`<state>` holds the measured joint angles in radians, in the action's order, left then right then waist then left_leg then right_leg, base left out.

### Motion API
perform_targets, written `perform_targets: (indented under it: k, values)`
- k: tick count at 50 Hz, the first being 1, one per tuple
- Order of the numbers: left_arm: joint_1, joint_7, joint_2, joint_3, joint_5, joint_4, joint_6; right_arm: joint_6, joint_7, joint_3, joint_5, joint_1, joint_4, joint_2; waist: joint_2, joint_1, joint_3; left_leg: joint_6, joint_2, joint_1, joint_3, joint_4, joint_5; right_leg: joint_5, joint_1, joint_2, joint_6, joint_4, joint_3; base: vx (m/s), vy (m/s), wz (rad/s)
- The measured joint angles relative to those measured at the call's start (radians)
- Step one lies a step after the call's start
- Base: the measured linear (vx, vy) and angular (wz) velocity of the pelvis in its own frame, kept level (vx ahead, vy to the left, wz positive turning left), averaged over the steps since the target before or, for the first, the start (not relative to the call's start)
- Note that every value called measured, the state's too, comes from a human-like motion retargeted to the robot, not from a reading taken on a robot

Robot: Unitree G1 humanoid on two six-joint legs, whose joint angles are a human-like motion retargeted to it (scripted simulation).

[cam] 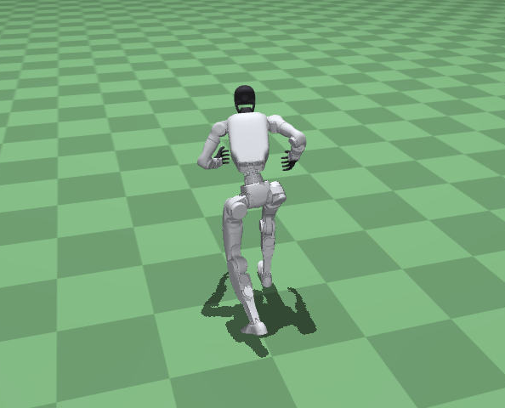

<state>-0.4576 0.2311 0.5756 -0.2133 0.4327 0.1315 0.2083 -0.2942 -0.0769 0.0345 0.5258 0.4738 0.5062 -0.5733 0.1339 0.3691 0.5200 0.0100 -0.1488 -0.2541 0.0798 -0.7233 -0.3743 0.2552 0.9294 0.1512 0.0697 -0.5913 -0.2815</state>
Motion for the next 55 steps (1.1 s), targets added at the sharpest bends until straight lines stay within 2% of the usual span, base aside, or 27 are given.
perform_targets:
  k: [2, 4, 5, 7, 8, 10, 12, 13, 15, 17, 20, 23, 25, 27, 28, 30, 32, 33, 35, 37, 39, 41, 43, 45, 49, 52, 55]
  values:
    - [-0.038, -0.046, -0.03, -0.071, 0.06, 0.161, 0.004, 0.021, -0.015, 0.049, -0.044, 0.036, 0.002, 0.024, 0.033, 0.093, 0.0, 0.046, -0.005, 0.114, -0.02, 0.031, 0.073, -0.023, -0.035, 0.043, 0.051, 0.371, 0.013, 1.96, -0.34, 1.72]
    - [-0.035, -0.109, -0.115, -0.108, 0.16, 0.304, -0.008, 0.043, -0.045, 0.104, -0.093, 0.071, 0.01, 0.047, 0.059, 0.166, 0.0, 0.071, -0.028, 0.265, -0.024, 0.075, 0.12, -0.049, -0.077, 0.124, 0.096, 0.527, -0.009, 2.0, -0.47, 1.68]
    - [-0.028, -0.142, -0.168, -0.126, 0.194, 0.36, -0.01, 0.047, -0.061, 0.129, -0.105, 0.081, 0.014, 0.054, 0.07, 0.189, 0.0, 0.067, -0.044, 0.338, -0.016, 0.079, 0.127, -0.106, -0.098, 0.168, 0.116, 0.538, -0.039, 1.94, -0.5, 0.95]
    - [-0.002, -0.198, -0.282, -0.195, 0.19, 0.427, -0.02, 0.038, -0.096, 0.17, -0.097, 0.056, -0.005, 0.059, 0.104, 0.157, 0.0, -0.004, -0.098, 0.375, 0.017, -0.107, 0.057, -0.248, -0.022, 0.237, 0.137, 0.206, -0.058, 1.82, -0.49, -0.02]
    - [0.013, -0.194, -0.325, -0.232, 0.181, 0.435, -0.034, 0.038, -0.13, 0.166, -0.104, 0.019, -0.036, 0.053, 0.135, 0.116, 0.0, -0.047, -0.139, 0.34, 0.021, -0.262, 0.018, -0.22, 0.026, 0.233, 0.106, 0.018, -0.04, 1.6, -0.49, -0.82]
    - [0.07, -0.135, -0.355, -0.281, 0.111, 0.426, -0.051, 0.052, -0.24, 0.123, -0.163, -0.126, -0.169, 0.016, 0.199, 0.027, 0.0, -0.113, -0.225, 0.179, -0.007, -0.623, -0.086, -0.064, 0.104, 0.195, 0.028, -0.293, -0.027, 1.33, -0.46, -1.28]
    - [0.121, 0.037, -0.354, -0.3, -0.014, 0.375, -0.059, 0.132, -0.417, 0.042, -0.283, -0.388, -0.359, -0.057, 0.207, -0.072, 0.0, -0.188, -0.198, -0.078, -0.027, -0.928, -0.22, 0.015, 0.179, 0.172, -0.003, -0.437, 0.01, 1.04, -0.28, -1.02]
    - [0.161, 0.101, -0.353, -0.317, -0.082, 0.333, -0.054, 0.169, -0.508, 0.001, -0.328, -0.498, -0.425, -0.093, 0.242, -0.096, 0.0, -0.198, -0.173, -0.217, -0.064, -1.022, -0.268, 0.04, 0.152, 0.177, -0.014, -0.446, -0.013, 1.0, -0.08, -0.32]
    - [0.239, 0.194, -0.327, -0.296, -0.13, 0.274, -0.046, 0.171, -0.608, -0.064, -0.351, -0.671, -0.441, -0.123, 0.253, -0.188, 0.0, -0.204, -0.062, -0.469, -0.048, -1.105, -0.308, 0.072, 0.148, 0.181, -0.037, -0.482, 0.003, 0.94, -0.01, -0.47]
    - [0.339, 0.235, -0.287, -0.222, -0.105, 0.239, -0.019, 0.135, -0.553, -0.104, -0.341, -0.767, -0.355, -0.131, 0.229, -0.284, 0.0, -0.191, -0.005, -0.669, 0.035, -1.023, -0.278, 0.076, 0.129, 0.17, -0.051, -0.498, 0.036, 0.9, 0.03, -0.91]
    - [0.498, 0.27, -0.243, -0.074, -0.039, 0.187, 0.021, 0.1, -0.312, -0.167, -0.394, -0.842, -0.219, -0.142, 0.177, -0.341, 0.0, -0.195, -0.053, -0.836, 0.211, -0.686, -0.201, 0.055, 0.059, 0.158, -0.062, -0.499, 0.064, 0.96, 0.1, -0.52]
    - [0.613, 0.288, -0.243, 0.047, -0.046, 0.116, 0.026, 0.114, -0.122, -0.238, -0.525, -0.789, -0.127, -0.117, 0.127, -0.33, 0.0, -0.144, -0.052, -0.759, 0.408, -0.043, -0.088, 0.005, -0.066, 0.134, -0.073, -0.484, 0.07, 1.01, 0.22, -0.31]
    - [0.652, 0.313, -0.215, 0.111, -0.082, 0.064, 0.016, 0.116, -0.041, -0.266, -0.57, -0.701, -0.118, -0.094, 0.112, -0.363, 0.0, -0.064, -0.04, -0.627, 0.525, 0.426, 0.012, -0.031, -0.158, 0.078, -0.053, -0.517, 0.081, 1.15, 0.33, -0.95]
    - [0.674, 0.333, -0.184, 0.139, -0.108, 0.012, -0.018, 0.112, -0.02, -0.287, -0.532, -0.589, -0.142, -0.057, 0.103, -0.39, 0.0, -0.02, -0.058, -0.501, 0.597, 0.649, 0.092, -0.072, -0.261, 0.022, -0.028, -0.603, 0.119, 1.27, 0.39, -0.65]
    - [0.675, 0.335, -0.176, 0.148, -0.103, -0.012, -0.033, 0.103, -0.015, -0.301, -0.489, -0.538, -0.166, -0.026, 0.087, -0.387, 0.0, -0.039, -0.068, -0.452, 0.612, 0.663, 0.151, -0.101, -0.303, 0.006, -0.019, -0.66, 0.151, 1.27, 0.36, 0.32]
    - [0.639, 0.324, -0.181, 0.15, -0.042, -0.067, -0.056, 0.112, 0.018, -0.314, -0.392, -0.495, -0.212, -0.012, 0.034, -0.333, 0.0, -0.129, -0.057, -0.409, 0.586, 0.533, 0.215, -0.172, -0.36, -0.008, 0.022, -0.783, 0.254, 1.22, 0.3, 1.46]
    - [0.552, 0.287, -0.206, 0.111, 0.032, -0.153, -0.069, 0.131, 0.024, -0.305, -0.32, -0.489, -0.24, -0.017, -0.028, -0.248, 0.0, -0.229, -0.041, -0.477, 0.493, 0.136, 0.053, -0.186, -0.425, -0.04, 0.113, -0.882, 0.384, 1.15, 0.2, 2.51]
    - [0.501, 0.279, -0.215, 0.08, 0.064, -0.207, -0.072, 0.138, 0.008, -0.3, -0.302, -0.487, -0.255, -0.021, -0.042, -0.231, 0.0, -0.226, -0.038, -0.485, 0.464, -0.002, -0.01, -0.154, -0.459, -0.067, 0.141, -0.912, 0.432, 1.04, 0.18, 2.23]
    - [0.385, 0.302, -0.24, 0.001, 0.071, -0.35, -0.071, 0.147, -0.017, -0.3, -0.302, -0.491, -0.296, -0.024, -0.031, -0.239, 0.0, -0.202, -0.018, -0.441, 0.427, -0.127, -0.084, -0.071, -0.483, -0.058, 0.099, -0.947, 0.461, 0.89, 0.21, 1.78]
    - [0.331, 0.352, -0.277, -0.056, -0.005, -0.386, -0.071, 0.151, -0.011, -0.332, -0.347, -0.527, -0.303, -0.031, 0.005, -0.262, -0.001, -0.215, 0.022, -0.402, 0.384, -0.168, -0.102, -0.016, -0.426, 0.0, 0.004, -0.965, 0.441, 0.65, 0.23, 1.65]
    - [0.32, 0.362, -0.316, -0.094, -0.069, -0.328, -0.051, 0.142, -0.012, -0.403, -0.393, -0.605, -0.28, -0.048, 0.064, -0.28, -0.002, -0.212, 0.073, -0.348, 0.324, -0.118, -0.076, 0.028, -0.364, 0.009, -0.079, -0.908, 0.418, 0.49, 0.18, 1.83]
    - [0.346, 0.249, -0.312, -0.118, -0.126, -0.214, -0.014, 0.124, -0.004, -0.472, -0.415, -0.697, -0.24, -0.065, 0.117, -0.301, -0.005, -0.173, 0.107, -0.316, 0.274, -0.116, -0.044, 0.068, -0.309, -0.004, -0.104, -0.829, 0.41, 0.45, 0.13, 1.99]
    - [0.373, 0.108, -0.249, -0.133, -0.199, -0.1, 0.018, 0.105, 0.011, -0.526, -0.424, -0.788, -0.23, -0.049, 0.18, -0.318, -0.001, -0.12, 0.151, -0.214, 0.192, 0.002, 0.005, 0.053, -0.323, -0.067, -0.113, -0.645, 0.415, 0.35, 0.1, 2.25]
    - [0.39, 0.04, -0.163, -0.144, -0.297, 0.004, 0.038, 0.102, 0.026, -0.562, -0.43, -0.864, -0.249, -0.004, 0.218, -0.324, 0.0, -0.087, 0.2, -0.129, 0.113, 0.069, 0.041, 0.005, -0.358, -0.112, -0.075, -0.445, 0.438, 0.36, 0.05, 2.61]
    - [0.418, -0.095, -0.035, -0.103, -0.266, 0.185, 0.054, 0.142, 0.044, -0.631, -0.369, -0.97, -0.378, 0.101, 0.206, -0.346, -0.009, -0.049, 0.311, 0.023, -0.057, 0.147, 0.074, -0.06, -0.478, -0.114, -0.002, -0.004, 0.468, 0.4, -0.02, 2.84]
    - [0.402, -0.15, 0.052, 0.087, -0.286, 0.311, 0.064, 0.176, 0.111, -0.627, -0.256, -0.968, -0.436, 0.089, 0.168, -0.36, -0.014, -0.03, 0.394, 0.123, -0.2, 0.171, 0.086, -0.081, -0.578, -0.12, 0.054, 0.262, 0.544, 0.42, -0.07, 3.09]
    - [0.328, 0.004, 0.121, 0.308, -0.363, 0.402, 0.06, 0.181, 0.201, -0.517, -0.173, -0.852, -0.406, 0.013, 0.124, -0.381, -0.062, -0.001, 0.467, 0.156, -0.326, 0.145, 0.095, -0.066, -0.561, -0.112, 0.136, 0.302, 0.489, 0.46, -0.03, 3.0]
